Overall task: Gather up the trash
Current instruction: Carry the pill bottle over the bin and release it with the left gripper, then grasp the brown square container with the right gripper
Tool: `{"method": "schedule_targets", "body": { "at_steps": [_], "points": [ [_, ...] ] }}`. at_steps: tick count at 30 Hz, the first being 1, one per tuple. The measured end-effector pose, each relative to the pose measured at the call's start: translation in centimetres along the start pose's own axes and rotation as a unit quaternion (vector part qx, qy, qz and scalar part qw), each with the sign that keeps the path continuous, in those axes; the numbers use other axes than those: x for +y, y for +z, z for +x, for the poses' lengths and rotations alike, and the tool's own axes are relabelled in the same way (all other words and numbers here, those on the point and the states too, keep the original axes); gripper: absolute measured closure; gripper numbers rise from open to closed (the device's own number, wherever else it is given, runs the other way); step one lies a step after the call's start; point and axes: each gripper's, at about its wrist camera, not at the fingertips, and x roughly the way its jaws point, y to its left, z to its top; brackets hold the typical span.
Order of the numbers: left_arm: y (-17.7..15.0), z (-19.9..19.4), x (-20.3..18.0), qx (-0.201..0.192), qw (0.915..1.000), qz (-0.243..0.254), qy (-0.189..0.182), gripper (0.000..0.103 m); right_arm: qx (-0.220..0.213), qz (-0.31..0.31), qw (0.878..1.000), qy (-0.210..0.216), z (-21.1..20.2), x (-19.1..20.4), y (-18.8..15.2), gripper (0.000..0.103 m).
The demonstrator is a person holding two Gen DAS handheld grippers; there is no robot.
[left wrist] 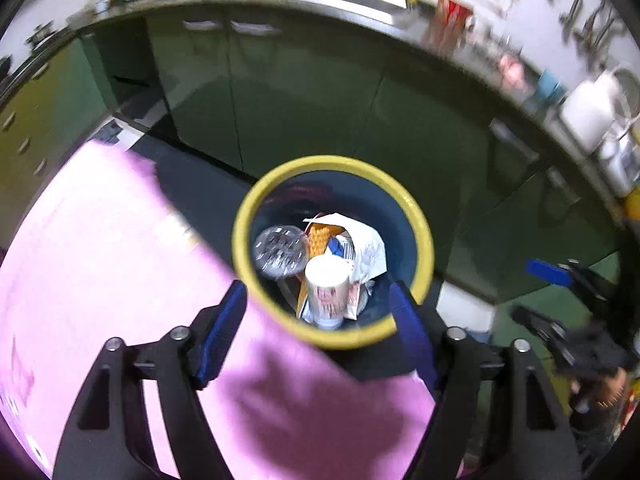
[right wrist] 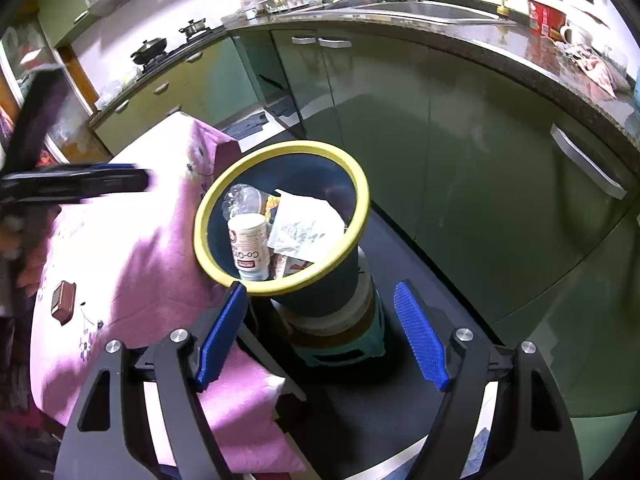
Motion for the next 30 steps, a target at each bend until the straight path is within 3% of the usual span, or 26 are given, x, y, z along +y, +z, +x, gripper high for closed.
{"method": "schedule_targets", "body": {
  "at_steps": [3,7,11,17,21,27,30],
  "points": [
    [-4.2,-5.0,1.8,-0.035,0.9992,-0.02,-0.003,0.027,0.001,-0.012,1.0,0.007,-0.2,1.3,0.0,0.028],
    [-11.3,-11.2,4.8,-0.086,0.9943,-0.054,0.03,0.025,0.004,-0.052,0.998,0.04,-0.7,5.6,0.0,0.027],
    [-18.2,-15.6,8.6,-0.129,0.9808,-0.126,0.075,0.019,0.017,-0.115,0.99,0.083,-0.2,12.0,-0.4,0.027],
    [-27.8,-19.3,13.6,-0.144,0.9541,-0.228,0.13,0.018,0.068,-0.22,0.959,0.167,2.7,24.2,-2.4,0.026],
    [-31.8,-20.9,15.5,-0.14,0.9362,-0.255,0.198,0.018,0.089,-0.26,0.939,0.206,4.8,31.6,-4.0,0.026],
    [-36.4,-23.6,18.9,-0.153,0.9202,-0.297,0.205,0.018,0.094,-0.283,0.932,0.206,7.2,39.0,-6.4,0.025],
    [-37.3,-24.1,19.9,-0.158,0.9176,-0.305,0.201,0.018,0.102,-0.28,0.935,0.194,8.6,41.1,-7.3,0.025]
  ]
}}
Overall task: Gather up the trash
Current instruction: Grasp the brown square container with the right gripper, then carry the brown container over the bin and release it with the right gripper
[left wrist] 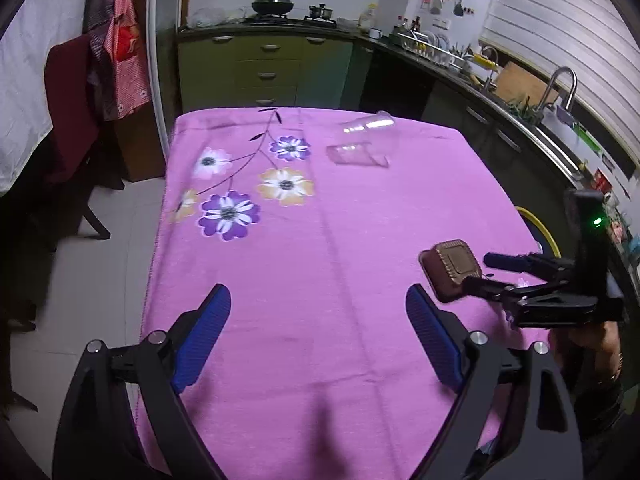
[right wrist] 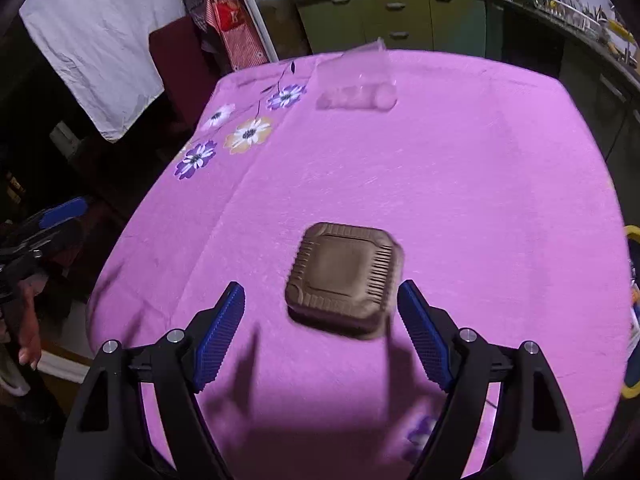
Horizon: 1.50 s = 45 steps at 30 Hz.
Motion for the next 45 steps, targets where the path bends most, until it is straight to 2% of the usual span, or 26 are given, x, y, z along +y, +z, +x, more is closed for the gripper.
{"method": "schedule_targets", "body": {
  "at_steps": [4,8,12,17,22,26,29,32,35,38,43,44,45],
  "points": [
    [-0.2,0.3,0.9,0.003,0.9999,0.001,-0.011,0.018,0.002,-0.002,0.999,-0.047,1.7,0.8,0.6,0.025],
    [-0.3,0.9,1.0,0.008,0.9997,0.006,-0.02,0.018,0.012,0.001,0.997,-0.072,3.1,0.5,1.2,0.026],
    [-0.6,1.0,0.9,0.011,0.9996,0.007,-0.027,0.018,0.021,0.005,0.997,-0.077,3.4,0.0,1.0,0.039],
    [-0.7,1.2,0.4,0.016,0.9994,0.008,-0.031,0.017,0.015,0.004,0.997,-0.07,2.3,-0.5,0.6,0.042],
    [-0.7,1.7,-0.6,0.022,0.9989,0.019,-0.038,0.017,-0.009,0.018,0.997,-0.071,-0.8,-2.1,0.0,0.042],
    [-0.6,2.2,-1.6,0.027,0.9984,0.026,-0.043,0.016,-0.043,0.059,0.992,-0.103,-5.3,-6.6,-0.6,0.042],
    [-0.5,2.6,-2.4,0.03,0.998,0.032,-0.046,0.016,-0.066,0.111,0.979,-0.16,-9.1,-12.3,-1.6,0.041],
    [-0.5,3.0,-3.3,0.033,0.9975,0.038,-0.049,0.016,-0.063,0.169,0.961,-0.209,-11.1,-19.1,-2.8,0.041],
    [-0.5,3.5,-4.2,0.039,0.9968,0.045,-0.053,0.016,-0.042,0.224,0.943,-0.244,-11.4,-26.0,-3.9,0.041],
    [-0.5,3.8,-5.1,0.044,0.996,0.055,-0.054,0.016,-0.023,0.255,0.93,-0.265,-10.9,-30.4,-4.5,0.041],
    [-0.4,4.1,-5.9,0.047,0.9954,0.064,-0.054,0.016,-0.009,0.292,0.915,-0.277,-9.9,-35.0,-5.1,0.039],
    [-0.4,4.1,-6.0,0.049,0.9953,0.064,-0.054,0.016,-0.01,0.299,0.913,-0.277,-9.7,-35.6,-5.3,0.037],
    [-0.3,4.3,-6.1,0.052,0.9951,0.065,-0.054,0.016,-0.011,0.302,0.912,-0.277,-9.6,-35.8,-5.3,0.03]
  ]
}}
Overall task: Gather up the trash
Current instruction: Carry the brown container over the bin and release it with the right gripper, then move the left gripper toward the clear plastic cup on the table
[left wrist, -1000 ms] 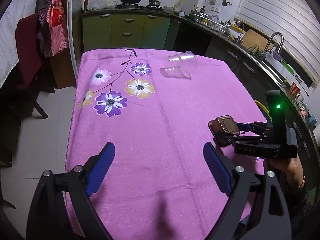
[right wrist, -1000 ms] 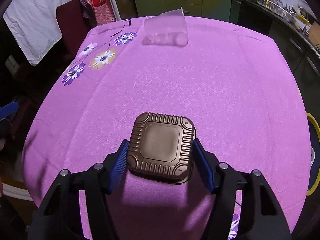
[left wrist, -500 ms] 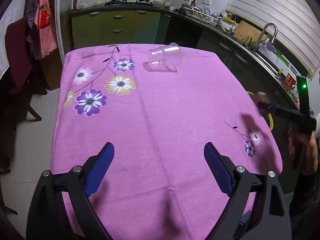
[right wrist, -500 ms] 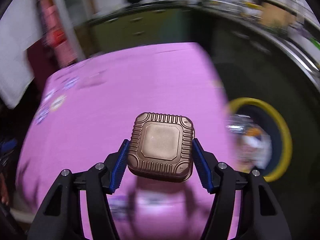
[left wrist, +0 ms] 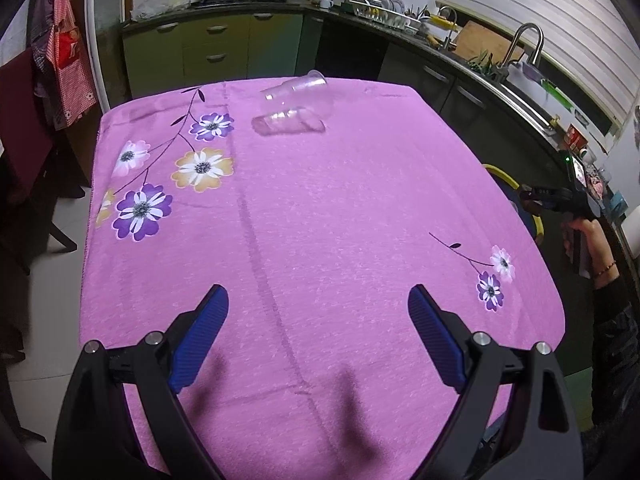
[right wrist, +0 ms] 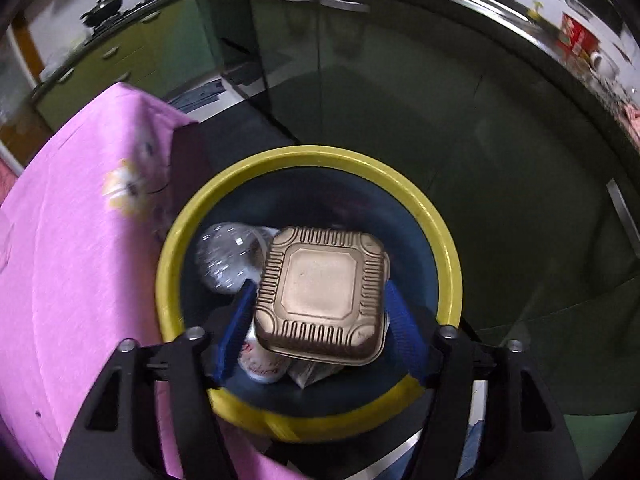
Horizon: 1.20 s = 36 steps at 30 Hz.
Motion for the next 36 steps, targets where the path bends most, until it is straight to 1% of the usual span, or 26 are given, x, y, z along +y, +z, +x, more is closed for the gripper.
{"method": "schedule_targets", "body": {
  "at_steps": [2,5,9,11,12,15,16,18,21,24,30,31,33,36],
  "points": [
    [0.0,0.3,-0.1,0.004,1.0,0.001,-0.001,0.016,-0.007,0.009,1.0,-0.003,-0.2,-0.3,0.0,0.029],
    [0.2,0.8,-0.2,0.009,0.9999,0.002,-0.003,0.016,-0.032,0.011,0.999,0.004,-2.0,-0.3,-0.7,0.027],
    [1.3,1.8,-0.1,0.022,0.9997,-0.003,-0.005,0.014,-0.066,-0.015,0.997,0.021,-5.3,1.5,-2.5,0.024],
    [2.6,2.6,0.2,0.026,0.9994,-0.02,-0.004,0.012,-0.079,-0.027,0.996,0.03,-6.5,2.6,-3.2,0.024],
    [3.6,3.3,0.5,0.025,0.999,-0.038,0.0,0.011,-0.084,-0.031,0.995,0.038,-7.0,3.1,-3.6,0.024],
    [6.2,4.9,1.1,0.011,0.9965,-0.083,0.002,0.008,-0.097,-0.043,0.992,0.065,-8.1,4.9,-4.0,0.023],
    [7.3,5.7,1.3,0.003,0.9947,-0.102,0.011,0.008,-0.099,-0.049,0.991,0.077,-8.5,5.4,-4.2,0.023],
    [9.5,7.4,1.3,-0.009,0.9919,-0.122,0.034,0.008,-0.102,-0.058,0.989,0.088,-8.9,6.3,-4.4,0.023],
    [12.0,9.4,0.6,-0.021,0.9907,-0.124,0.052,0.008,-0.105,-0.074,0.987,0.095,-9.3,7.2,-4.6,0.023],
    [14.7,12.0,0.1,-0.026,0.9865,-0.137,0.086,0.008,-0.102,-0.079,0.987,0.101,-9.2,7.2,-4.3,0.022],
    [17.9,15.3,0.1,-0.032,0.9741,-0.151,0.165,0.008,-0.09,-0.082,0.987,0.107,-8.0,7.1,-4.6,0.022],
    [18.3,15.8,0.2,-0.031,0.9722,-0.154,0.174,0.008,-0.087,-0.083,0.987,0.109,-7.8,7.0,-4.7,0.022],
    [18.8,16.4,0.4,-0.027,0.9707,-0.157,0.18,0.008,-0.083,-0.084,0.987,0.111,-7.2,6.8,-4.6,0.022],
    [19.3,17.2,1.0,-0.022,0.9662,-0.166,0.196,0.008,-0.079,-0.081,0.987,0.115,-6.4,6.6,-4.4,0.022]
  ]
}}
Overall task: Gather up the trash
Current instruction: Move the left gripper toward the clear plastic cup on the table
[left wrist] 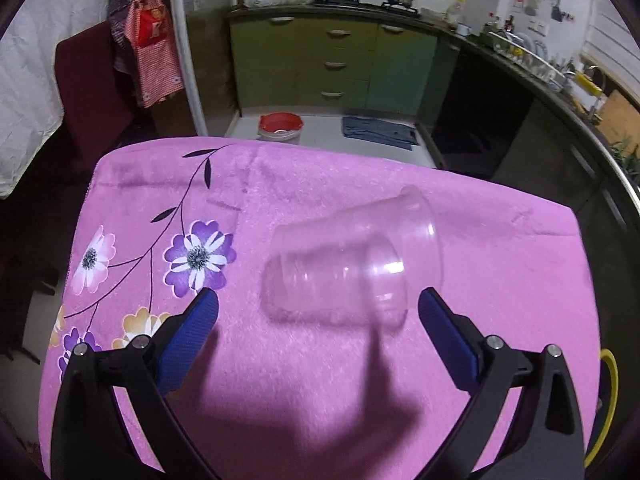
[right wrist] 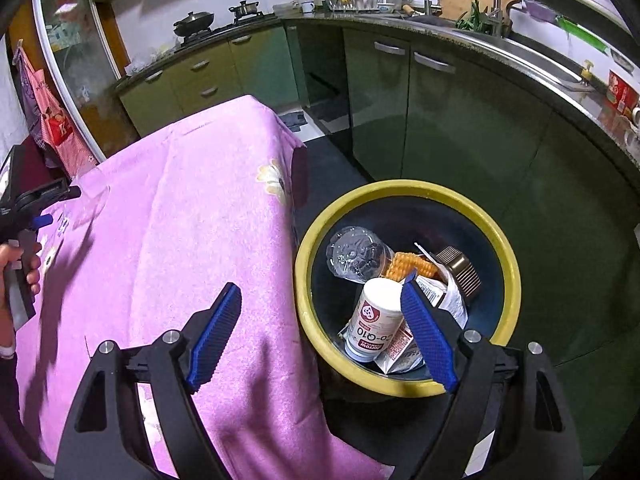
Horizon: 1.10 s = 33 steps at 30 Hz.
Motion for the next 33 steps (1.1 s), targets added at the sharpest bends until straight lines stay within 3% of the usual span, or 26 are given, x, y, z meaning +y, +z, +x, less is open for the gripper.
{"method": "schedule_targets", "body": {
  "at_steps": [5,19,26,33],
  "points": [
    [0.2,1.4,0.3,0.016,0.9998,-0.005,0.014,0.008,0.006,-0.002,1.0,0.005,0.7,0.2,-0.1,0.022],
    [0.5,1.5,0.6,-0.01,0.9984,-0.032,0.046,0.008,0.018,-0.01,1.0,0.019,2.0,0.9,-0.4,0.022],
    [-0.1,1.3,1.5,-0.011,0.9949,-0.077,0.064,0.008,0.02,-0.012,0.999,0.026,2.1,0.7,-0.7,0.022],
    [-0.4,1.3,0.3,-0.022,0.9938,-0.066,0.086,0.008,0.021,-0.01,0.999,0.037,2.5,0.5,-1.0,0.022]
  ]
}}
